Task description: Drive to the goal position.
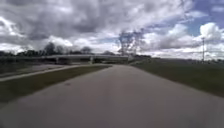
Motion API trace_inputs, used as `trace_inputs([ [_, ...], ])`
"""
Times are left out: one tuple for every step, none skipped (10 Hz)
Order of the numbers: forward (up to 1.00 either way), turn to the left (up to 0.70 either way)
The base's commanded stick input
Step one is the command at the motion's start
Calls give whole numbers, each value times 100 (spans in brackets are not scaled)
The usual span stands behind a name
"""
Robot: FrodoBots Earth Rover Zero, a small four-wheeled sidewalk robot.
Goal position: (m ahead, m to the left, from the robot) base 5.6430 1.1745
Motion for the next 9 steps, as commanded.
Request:
trace_inputs([
  [100, -1],
  [100, -3],
  [100, -11],
  [100, -12],
  [100, -12],
  [100, -12],
  [100, -12],
  [100, -12],
  [100, -12],
])
